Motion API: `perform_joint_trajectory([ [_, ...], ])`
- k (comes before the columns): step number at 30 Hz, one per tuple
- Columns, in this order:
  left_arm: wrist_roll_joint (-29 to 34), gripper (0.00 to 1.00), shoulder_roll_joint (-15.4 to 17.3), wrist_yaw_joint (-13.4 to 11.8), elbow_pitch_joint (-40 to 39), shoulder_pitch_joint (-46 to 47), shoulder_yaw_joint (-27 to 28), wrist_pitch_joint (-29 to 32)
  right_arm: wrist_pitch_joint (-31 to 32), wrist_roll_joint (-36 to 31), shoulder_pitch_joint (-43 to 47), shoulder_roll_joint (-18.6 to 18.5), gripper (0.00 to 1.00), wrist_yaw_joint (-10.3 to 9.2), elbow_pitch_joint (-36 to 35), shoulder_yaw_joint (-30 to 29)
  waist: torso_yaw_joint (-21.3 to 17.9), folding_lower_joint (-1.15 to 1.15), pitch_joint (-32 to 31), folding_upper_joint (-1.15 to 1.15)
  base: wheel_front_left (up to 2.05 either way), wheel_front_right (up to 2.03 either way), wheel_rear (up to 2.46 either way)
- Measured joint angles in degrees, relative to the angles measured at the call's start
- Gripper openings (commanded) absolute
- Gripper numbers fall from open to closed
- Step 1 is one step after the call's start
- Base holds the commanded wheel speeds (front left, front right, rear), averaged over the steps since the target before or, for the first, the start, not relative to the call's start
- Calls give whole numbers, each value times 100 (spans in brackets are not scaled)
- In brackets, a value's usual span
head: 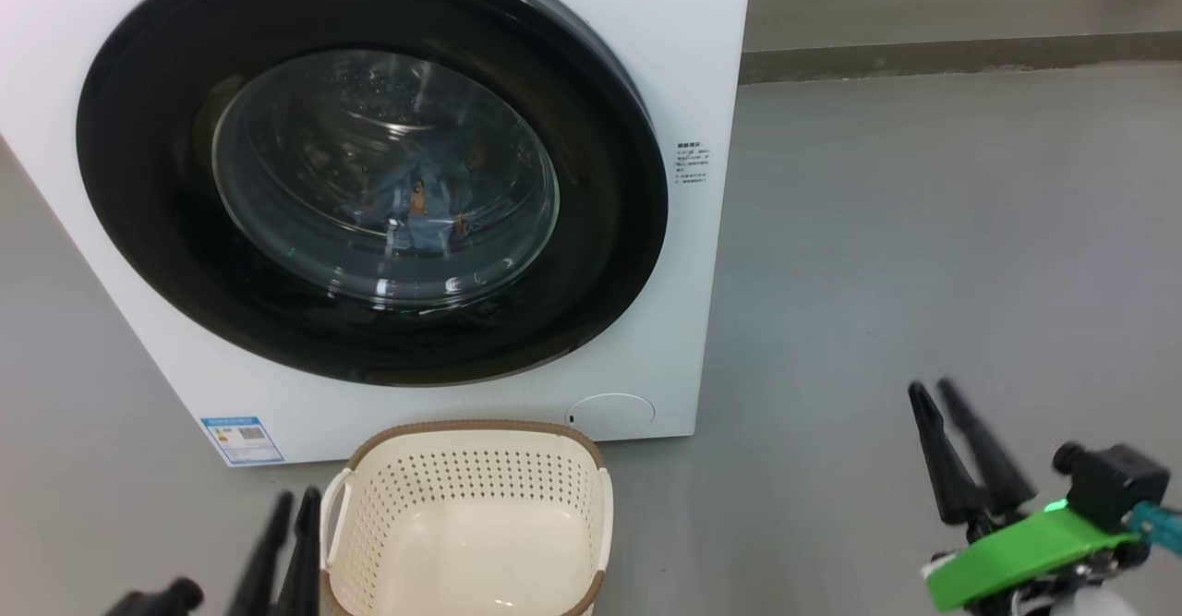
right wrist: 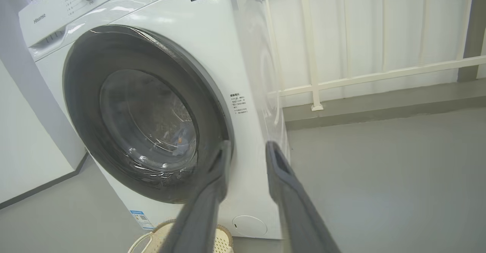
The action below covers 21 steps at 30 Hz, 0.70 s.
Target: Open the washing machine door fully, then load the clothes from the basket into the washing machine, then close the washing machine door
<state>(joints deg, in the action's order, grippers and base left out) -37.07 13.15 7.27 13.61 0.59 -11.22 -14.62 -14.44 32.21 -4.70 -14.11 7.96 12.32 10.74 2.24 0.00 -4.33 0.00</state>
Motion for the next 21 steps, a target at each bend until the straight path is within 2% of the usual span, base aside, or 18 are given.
perform_joint_trajectory([
  [5,-26,0,-203,0,290,-253,-70,15,32,27,324,214,0,1,311,86,-3,0,4,0,0,0,0],
  [21,-761,0,-307,0,291,-259,118,307,308,800,326,319,0,1,318,-149,-34,1,67,0,0,0,0],
])
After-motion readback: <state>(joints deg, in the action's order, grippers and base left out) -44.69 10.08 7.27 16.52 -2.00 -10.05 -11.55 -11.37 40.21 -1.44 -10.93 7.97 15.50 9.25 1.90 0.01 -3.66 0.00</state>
